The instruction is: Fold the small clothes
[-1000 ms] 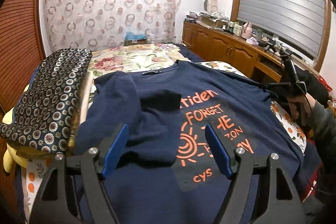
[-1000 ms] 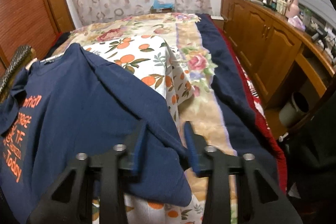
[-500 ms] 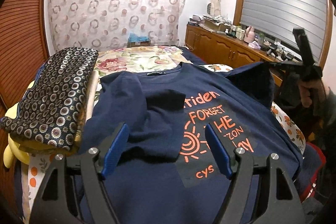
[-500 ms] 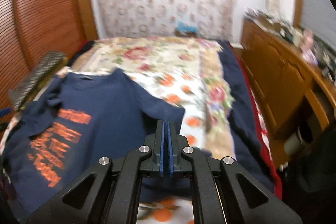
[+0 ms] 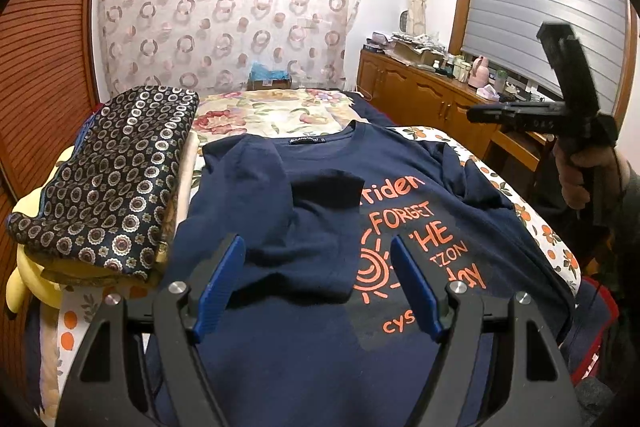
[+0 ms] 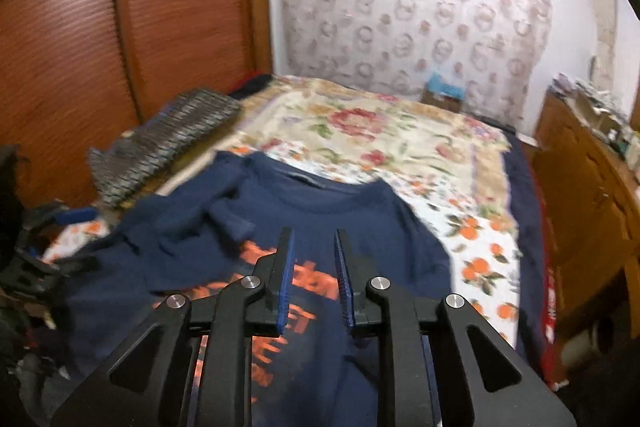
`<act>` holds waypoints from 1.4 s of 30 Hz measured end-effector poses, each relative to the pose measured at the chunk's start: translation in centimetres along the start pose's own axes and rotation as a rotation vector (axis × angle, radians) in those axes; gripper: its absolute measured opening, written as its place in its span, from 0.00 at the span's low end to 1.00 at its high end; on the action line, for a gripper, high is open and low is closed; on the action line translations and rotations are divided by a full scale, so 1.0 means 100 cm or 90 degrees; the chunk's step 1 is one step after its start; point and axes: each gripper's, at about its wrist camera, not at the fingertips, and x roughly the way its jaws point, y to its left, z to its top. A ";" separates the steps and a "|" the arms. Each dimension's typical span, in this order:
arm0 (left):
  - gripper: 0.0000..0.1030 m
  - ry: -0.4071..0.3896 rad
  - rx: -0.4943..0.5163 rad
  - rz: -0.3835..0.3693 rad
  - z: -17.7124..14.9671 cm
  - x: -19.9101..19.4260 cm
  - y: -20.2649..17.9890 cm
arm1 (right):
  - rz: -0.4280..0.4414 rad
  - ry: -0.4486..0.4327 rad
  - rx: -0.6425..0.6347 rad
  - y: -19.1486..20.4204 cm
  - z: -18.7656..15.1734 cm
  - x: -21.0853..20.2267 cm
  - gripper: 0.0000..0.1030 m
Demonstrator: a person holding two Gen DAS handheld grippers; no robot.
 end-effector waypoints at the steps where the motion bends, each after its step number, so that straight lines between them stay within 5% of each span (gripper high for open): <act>1: 0.74 0.001 -0.002 -0.001 -0.001 0.001 0.001 | -0.013 0.008 0.005 -0.006 -0.003 0.004 0.21; 12: 0.74 0.019 0.004 -0.012 -0.005 0.010 -0.007 | -0.094 0.076 0.051 -0.061 -0.045 0.030 0.44; 18: 0.74 0.032 0.003 -0.018 -0.009 0.017 -0.009 | -0.090 0.141 0.082 -0.070 -0.079 0.054 0.44; 20: 0.74 0.034 0.004 -0.017 -0.010 0.019 -0.009 | -0.078 0.150 0.085 -0.071 -0.085 0.056 0.24; 21: 0.74 0.034 0.004 -0.017 -0.010 0.019 -0.009 | -0.069 0.150 0.082 -0.070 -0.087 0.056 0.10; 22: 0.74 0.034 0.003 -0.018 -0.010 0.019 -0.009 | -0.063 0.143 0.077 -0.067 -0.087 0.053 0.08; 33: 0.74 0.027 -0.002 -0.021 -0.010 0.018 -0.010 | -0.025 0.005 0.073 -0.034 -0.055 -0.018 0.06; 42: 0.74 0.032 0.010 -0.026 -0.002 0.026 -0.020 | 0.029 0.039 0.039 0.004 -0.073 -0.015 0.30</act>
